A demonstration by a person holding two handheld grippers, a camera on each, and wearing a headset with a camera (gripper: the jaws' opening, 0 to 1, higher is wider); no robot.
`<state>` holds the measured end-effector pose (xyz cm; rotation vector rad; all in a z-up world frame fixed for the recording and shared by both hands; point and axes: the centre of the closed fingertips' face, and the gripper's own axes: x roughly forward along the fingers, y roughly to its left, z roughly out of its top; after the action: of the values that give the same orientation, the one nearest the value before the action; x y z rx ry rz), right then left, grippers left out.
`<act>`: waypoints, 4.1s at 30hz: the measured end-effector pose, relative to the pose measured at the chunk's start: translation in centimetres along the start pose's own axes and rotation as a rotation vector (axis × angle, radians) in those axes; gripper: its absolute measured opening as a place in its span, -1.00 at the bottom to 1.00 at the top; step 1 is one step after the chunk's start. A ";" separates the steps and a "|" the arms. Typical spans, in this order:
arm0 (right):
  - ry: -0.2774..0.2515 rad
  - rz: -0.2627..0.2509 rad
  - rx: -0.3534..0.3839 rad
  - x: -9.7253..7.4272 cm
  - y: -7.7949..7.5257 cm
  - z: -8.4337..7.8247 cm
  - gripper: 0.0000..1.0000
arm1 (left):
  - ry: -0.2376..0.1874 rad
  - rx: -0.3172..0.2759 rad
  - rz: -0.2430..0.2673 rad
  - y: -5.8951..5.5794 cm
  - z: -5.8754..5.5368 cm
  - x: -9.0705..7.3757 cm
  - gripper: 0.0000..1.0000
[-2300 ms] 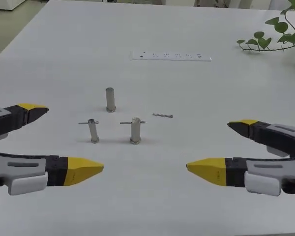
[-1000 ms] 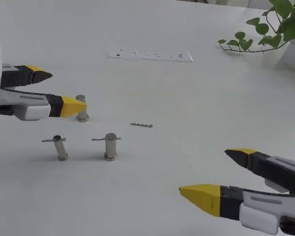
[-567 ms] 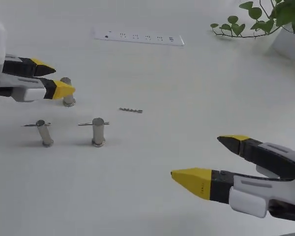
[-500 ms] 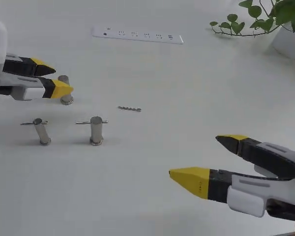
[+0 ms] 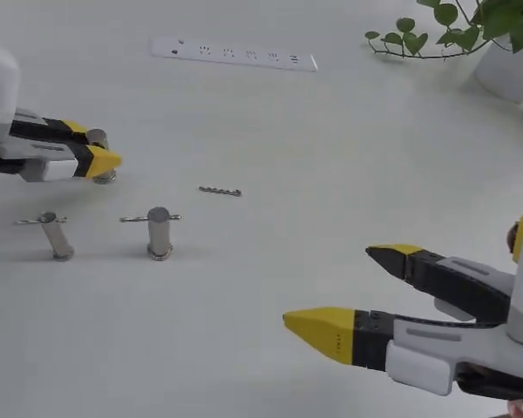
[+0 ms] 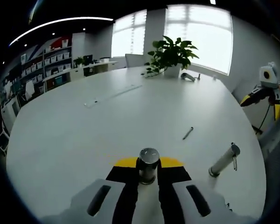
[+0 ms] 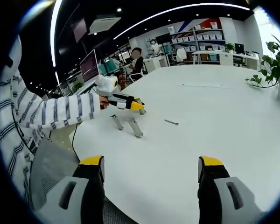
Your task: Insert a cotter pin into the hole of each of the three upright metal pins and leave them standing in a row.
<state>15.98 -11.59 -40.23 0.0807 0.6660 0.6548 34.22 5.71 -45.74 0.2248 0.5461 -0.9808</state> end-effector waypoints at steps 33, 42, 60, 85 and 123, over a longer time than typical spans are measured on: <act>-0.069 0.011 -0.036 -0.5 0.9 1.6 0.61 | -0.131 0.067 0.045 -1.0 6.6 -7.2 -0.81; -0.095 0.011 -0.060 -0.9 1.0 2.2 0.61 | -0.165 0.145 -0.009 -4.3 8.2 -8.8 -0.81; -0.114 0.007 -0.063 -1.2 1.8 1.3 0.61 | -0.134 0.194 -0.151 -13.9 5.8 -7.0 -0.81; -0.097 0.012 -0.044 -1.0 2.4 0.2 0.88 | -0.042 0.145 -0.127 -18.0 0.5 -3.0 -0.81; -0.062 0.020 -0.070 -0.5 2.4 -0.2 0.78 | -0.043 0.143 -0.184 -19.0 -1.8 -1.7 -0.80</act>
<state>14.24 -10.00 -39.44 0.0427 0.5825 0.6920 17.01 -2.64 -45.20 0.2842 0.4634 -1.2027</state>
